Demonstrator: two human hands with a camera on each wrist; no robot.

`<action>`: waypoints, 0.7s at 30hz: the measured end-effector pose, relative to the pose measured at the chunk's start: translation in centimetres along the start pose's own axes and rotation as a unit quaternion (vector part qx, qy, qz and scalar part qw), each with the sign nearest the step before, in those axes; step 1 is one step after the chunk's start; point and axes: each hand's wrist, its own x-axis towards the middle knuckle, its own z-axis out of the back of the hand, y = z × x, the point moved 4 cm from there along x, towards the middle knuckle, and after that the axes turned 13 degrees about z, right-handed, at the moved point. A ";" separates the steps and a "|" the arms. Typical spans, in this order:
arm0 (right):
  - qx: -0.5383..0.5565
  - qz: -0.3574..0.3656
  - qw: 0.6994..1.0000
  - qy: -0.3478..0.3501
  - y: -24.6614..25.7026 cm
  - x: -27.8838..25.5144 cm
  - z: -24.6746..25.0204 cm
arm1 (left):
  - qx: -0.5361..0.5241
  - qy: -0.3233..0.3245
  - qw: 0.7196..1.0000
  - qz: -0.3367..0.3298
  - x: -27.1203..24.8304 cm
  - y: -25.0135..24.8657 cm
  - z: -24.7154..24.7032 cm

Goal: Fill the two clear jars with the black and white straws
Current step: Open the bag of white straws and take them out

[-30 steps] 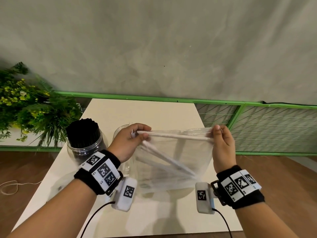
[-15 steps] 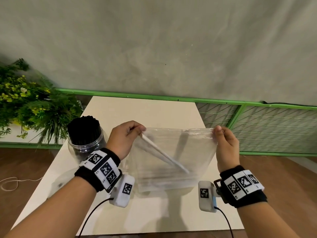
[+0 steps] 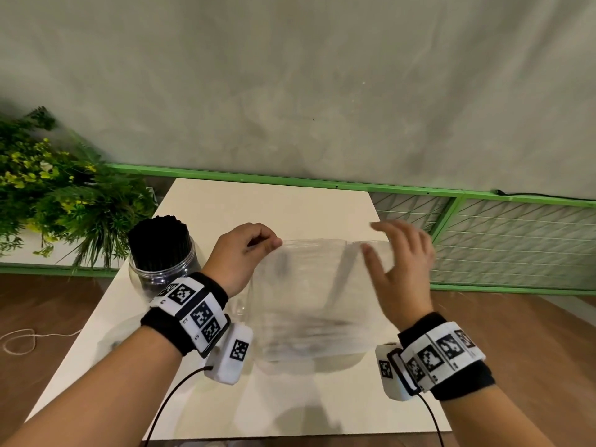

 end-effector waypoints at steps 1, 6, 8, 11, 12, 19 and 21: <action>-0.042 0.056 0.996 0.053 1.3 0.4 -0.8 | -0.005 0.006 1.000 -0.003 -0.1 -0.3 -0.2; -0.090 0.105 0.967 0.213 2.0 0.0 -5.5 | -0.054 0.034 0.998 -0.002 -0.6 -0.6 -0.8; -0.079 0.114 0.976 0.169 1.8 0.4 -5.5 | -0.089 0.039 0.995 0.011 -1.0 0.4 -0.5; -0.058 0.107 0.980 0.156 1.2 0.7 -4.9 | -0.085 0.030 0.993 0.080 -1.8 4.3 0.2; -0.047 0.099 0.982 0.156 1.1 0.7 -4.7 | -0.077 0.037 0.990 0.112 -2.3 5.9 0.1; 0.059 0.081 0.985 0.144 0.8 0.6 -4.1 | 0.067 0.085 0.956 0.272 -4.7 14.3 -4.0; 0.086 0.082 0.982 0.149 0.9 0.6 -4.2 | 0.019 0.084 0.957 0.276 -4.3 14.3 -4.8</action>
